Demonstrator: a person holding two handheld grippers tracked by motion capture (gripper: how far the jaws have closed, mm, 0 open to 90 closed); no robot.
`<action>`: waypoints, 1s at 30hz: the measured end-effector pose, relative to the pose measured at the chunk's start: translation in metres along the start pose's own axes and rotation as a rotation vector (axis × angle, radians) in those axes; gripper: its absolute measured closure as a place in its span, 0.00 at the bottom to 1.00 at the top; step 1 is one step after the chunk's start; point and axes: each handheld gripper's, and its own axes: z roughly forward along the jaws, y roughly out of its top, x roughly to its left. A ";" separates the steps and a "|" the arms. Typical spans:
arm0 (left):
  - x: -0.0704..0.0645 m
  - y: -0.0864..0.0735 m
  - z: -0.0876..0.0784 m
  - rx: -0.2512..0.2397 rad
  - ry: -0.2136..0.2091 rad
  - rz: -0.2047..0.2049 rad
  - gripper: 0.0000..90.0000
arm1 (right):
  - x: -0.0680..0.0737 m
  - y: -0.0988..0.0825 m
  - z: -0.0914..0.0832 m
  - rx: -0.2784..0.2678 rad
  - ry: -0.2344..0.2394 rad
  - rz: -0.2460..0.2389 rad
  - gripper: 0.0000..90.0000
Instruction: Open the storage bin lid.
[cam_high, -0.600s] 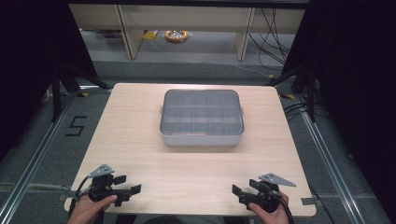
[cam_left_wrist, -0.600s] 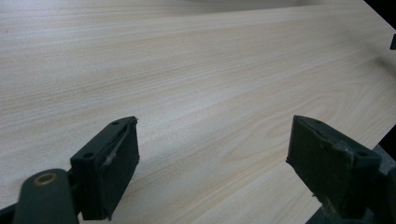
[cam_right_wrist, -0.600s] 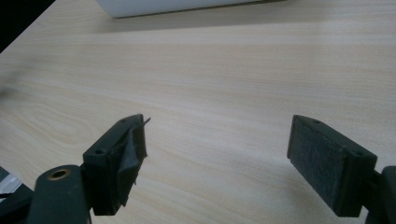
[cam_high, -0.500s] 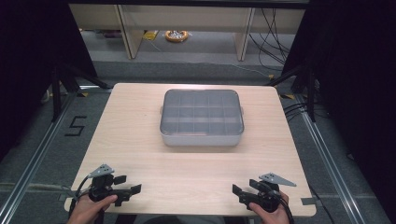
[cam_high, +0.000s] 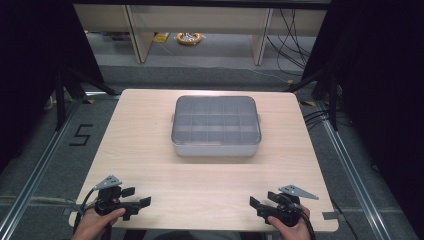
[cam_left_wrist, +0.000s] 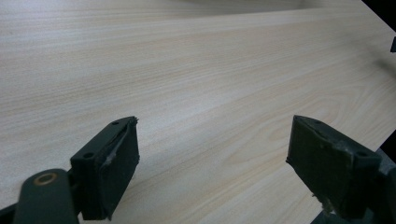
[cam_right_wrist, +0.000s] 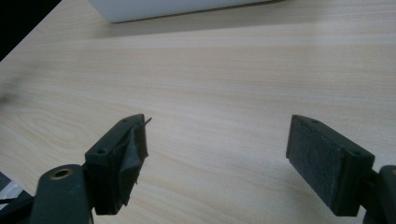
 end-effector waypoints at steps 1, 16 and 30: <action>0.000 0.000 0.000 -0.001 0.000 -0.001 0.18 | 0.000 0.000 0.000 -0.004 0.004 0.000 0.24; 0.003 0.006 0.002 -0.022 0.012 -0.006 0.18 | -0.006 0.007 0.002 -0.033 0.012 0.014 0.25; 0.009 0.017 0.013 -0.022 -0.002 -0.030 0.19 | -0.025 0.022 0.010 -0.094 0.024 0.099 0.25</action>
